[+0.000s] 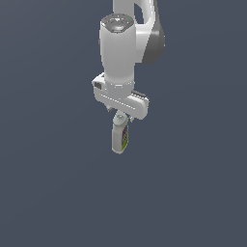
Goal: Pick up the object and move it to a goal position.
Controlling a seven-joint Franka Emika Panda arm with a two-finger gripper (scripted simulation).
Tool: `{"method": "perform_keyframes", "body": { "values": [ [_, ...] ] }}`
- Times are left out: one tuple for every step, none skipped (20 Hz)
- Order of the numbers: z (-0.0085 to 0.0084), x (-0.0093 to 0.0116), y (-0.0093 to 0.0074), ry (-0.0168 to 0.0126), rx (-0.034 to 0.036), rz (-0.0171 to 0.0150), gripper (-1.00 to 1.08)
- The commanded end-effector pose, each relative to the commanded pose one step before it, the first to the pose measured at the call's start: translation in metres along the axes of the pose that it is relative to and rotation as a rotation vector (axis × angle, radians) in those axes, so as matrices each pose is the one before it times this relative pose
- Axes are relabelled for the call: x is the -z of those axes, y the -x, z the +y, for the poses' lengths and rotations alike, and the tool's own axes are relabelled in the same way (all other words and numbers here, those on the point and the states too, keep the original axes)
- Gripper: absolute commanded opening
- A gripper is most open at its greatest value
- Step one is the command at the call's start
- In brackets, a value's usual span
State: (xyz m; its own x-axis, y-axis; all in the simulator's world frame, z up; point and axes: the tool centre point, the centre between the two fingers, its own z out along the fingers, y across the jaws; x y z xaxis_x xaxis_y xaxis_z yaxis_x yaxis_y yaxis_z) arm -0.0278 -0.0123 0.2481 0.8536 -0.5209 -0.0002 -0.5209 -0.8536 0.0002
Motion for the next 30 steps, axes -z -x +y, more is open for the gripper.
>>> {"method": "perform_keyframes", "body": {
  "values": [
    [0.00006,-0.01017,0.00011,-0.00010,-0.00088,0.00023,1.00],
    [-0.00020,-0.00277,-0.00007,0.00000,0.00000,0.00000,1.00],
    [0.00003,-0.00215,-0.00030,-0.00003,-0.00049,0.00002,1.00],
    [-0.00023,-0.00155,-0.00024,0.00000,0.00000,0.00000,1.00],
    [-0.00020,-0.00090,-0.00025,0.00000,0.00000,0.00000,1.00],
    [-0.00008,-0.00027,-0.00010,0.00000,0.00000,0.00000,1.00],
    [0.00000,0.00000,0.00000,0.00000,0.00000,0.00000,-1.00],
    [0.00000,0.00000,0.00000,0.00000,0.00000,0.00000,-1.00],
    [0.00000,0.00000,0.00000,0.00000,0.00000,0.00000,-1.00],
    [0.00000,0.00000,0.00000,0.00000,0.00000,0.00000,-1.00],
    [0.00000,0.00000,0.00000,0.00000,0.00000,0.00000,-1.00],
    [0.00000,0.00000,0.00000,0.00000,0.00000,0.00000,-1.00],
    [0.00000,0.00000,0.00000,0.00000,0.00000,0.00000,-1.00],
    [0.00000,0.00000,0.00000,0.00000,0.00000,0.00000,-1.00],
    [0.00000,0.00000,0.00000,0.00000,0.00000,0.00000,-1.00],
    [0.00000,0.00000,0.00000,0.00000,0.00000,0.00000,-1.00],
    [0.00038,0.00154,-0.00093,-0.00131,-0.00110,0.00257,-1.00],
    [-0.00011,0.00040,-0.00030,-0.00060,-0.00026,0.00122,-1.00],
    [-0.00034,0.00118,-0.00091,-0.00178,-0.00077,0.00363,-1.00],
    [-0.00058,0.00195,-0.00152,-0.00295,-0.00128,0.00601,-1.00],
    [-0.00081,0.00271,-0.00212,-0.00412,-0.00178,0.00838,-1.00],
    [-0.00103,0.00351,-0.00271,-0.00529,-0.00229,0.01078,-1.00],
    [-0.00125,0.00426,-0.00330,-0.00644,-0.00278,0.01312,-1.00],
    [-0.00147,0.00504,-0.00387,-0.00759,-0.00327,0.01545,-1.00],
    [-0.00169,0.00578,-0.00444,-0.00871,-0.00375,0.01773,-1.00],
    [-0.00189,0.00653,-0.00499,-0.00982,-0.00423,0.01999,-1.00],
    [-0.00210,0.00725,-0.00554,-0.01090,-0.00469,0.02219,-1.00],
    [-0.00229,0.00797,-0.00606,-0.01197,-0.00515,0.02435,-1.00],
    [-0.00248,0.00866,-0.00657,-0.01300,-0.00559,0.02645,-1.00],
    [-0.00267,0.00935,-0.00707,-0.01401,-0.00601,0.02849,-1.00]
  ]
}}
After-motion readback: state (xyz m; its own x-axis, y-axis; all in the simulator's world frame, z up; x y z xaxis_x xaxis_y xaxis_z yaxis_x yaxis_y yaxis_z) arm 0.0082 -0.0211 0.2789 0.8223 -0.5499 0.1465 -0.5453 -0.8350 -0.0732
